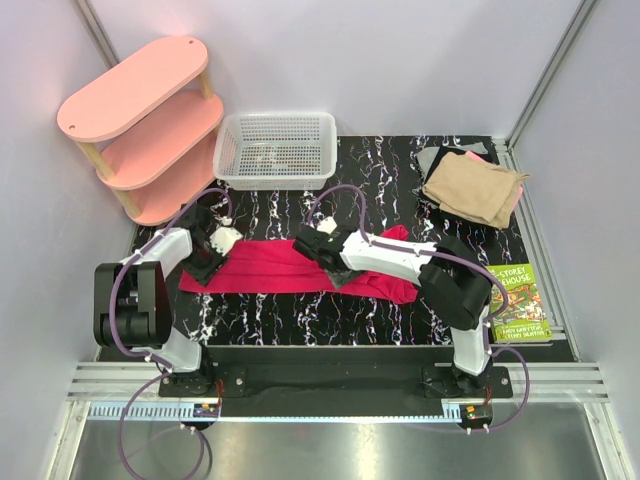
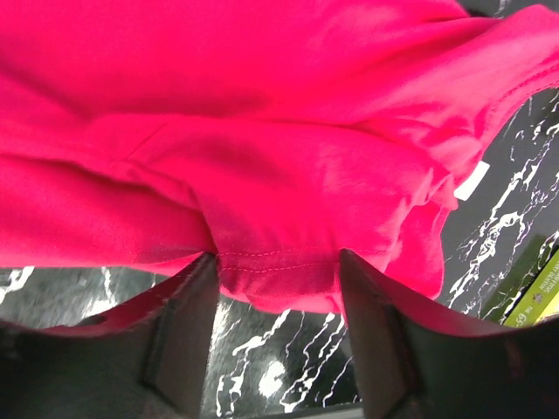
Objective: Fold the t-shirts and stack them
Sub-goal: Fold the other side of the tshirt into a rectangle
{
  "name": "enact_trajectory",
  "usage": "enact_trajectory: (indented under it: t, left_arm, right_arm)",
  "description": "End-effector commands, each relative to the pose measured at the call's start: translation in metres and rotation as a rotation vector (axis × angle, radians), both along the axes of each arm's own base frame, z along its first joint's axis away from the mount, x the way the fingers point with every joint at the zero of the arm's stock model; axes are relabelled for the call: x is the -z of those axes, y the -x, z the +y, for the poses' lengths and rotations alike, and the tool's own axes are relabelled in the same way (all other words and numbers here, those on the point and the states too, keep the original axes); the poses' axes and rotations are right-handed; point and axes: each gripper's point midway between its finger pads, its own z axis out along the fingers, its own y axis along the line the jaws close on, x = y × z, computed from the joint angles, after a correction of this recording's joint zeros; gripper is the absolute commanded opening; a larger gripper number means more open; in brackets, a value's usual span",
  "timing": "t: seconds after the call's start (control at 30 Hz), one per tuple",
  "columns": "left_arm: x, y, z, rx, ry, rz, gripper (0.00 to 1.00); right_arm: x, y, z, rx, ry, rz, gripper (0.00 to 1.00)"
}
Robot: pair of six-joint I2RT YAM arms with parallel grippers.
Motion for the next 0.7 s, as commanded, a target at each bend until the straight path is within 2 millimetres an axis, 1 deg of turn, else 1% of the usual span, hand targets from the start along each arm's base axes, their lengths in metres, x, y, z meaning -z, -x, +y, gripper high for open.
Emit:
enact_trajectory:
  t: [0.0,0.03,0.07,0.17,0.37,0.5,0.67]
  left_arm:
    - [0.002,-0.006,-0.002,0.013,0.018,-0.020,0.41]
    - [0.001,-0.006,-0.001,0.013,0.017,-0.023,0.41]
    - [0.001,-0.006,-0.002,0.011,0.018,-0.022,0.41]
    - [0.001,-0.007,-0.001,0.010,0.016,-0.025,0.41]
    - [0.001,-0.007,0.001,0.011,0.008,-0.023,0.41]
    - [0.003,-0.008,0.001,0.010,0.010,-0.020,0.41]
    - [0.003,-0.008,0.002,0.016,0.000,-0.024,0.40]
  right_arm:
    - [-0.003,-0.019,-0.007,0.051,-0.014,-0.048,0.60]
    - [-0.003,-0.020,-0.007,0.049,-0.010,-0.047,0.59]
    - [-0.001,-0.020,-0.007,0.047,-0.008,-0.042,0.54]
    - [0.000,-0.021,-0.006,0.045,-0.009,-0.039,0.48]
    - [-0.010,-0.020,-0.003,0.033,-0.040,-0.039,0.46]
    - [-0.021,-0.021,-0.008,0.024,-0.041,-0.051,0.43]
    - [-0.033,-0.025,-0.013,0.017,-0.041,-0.062,0.43]
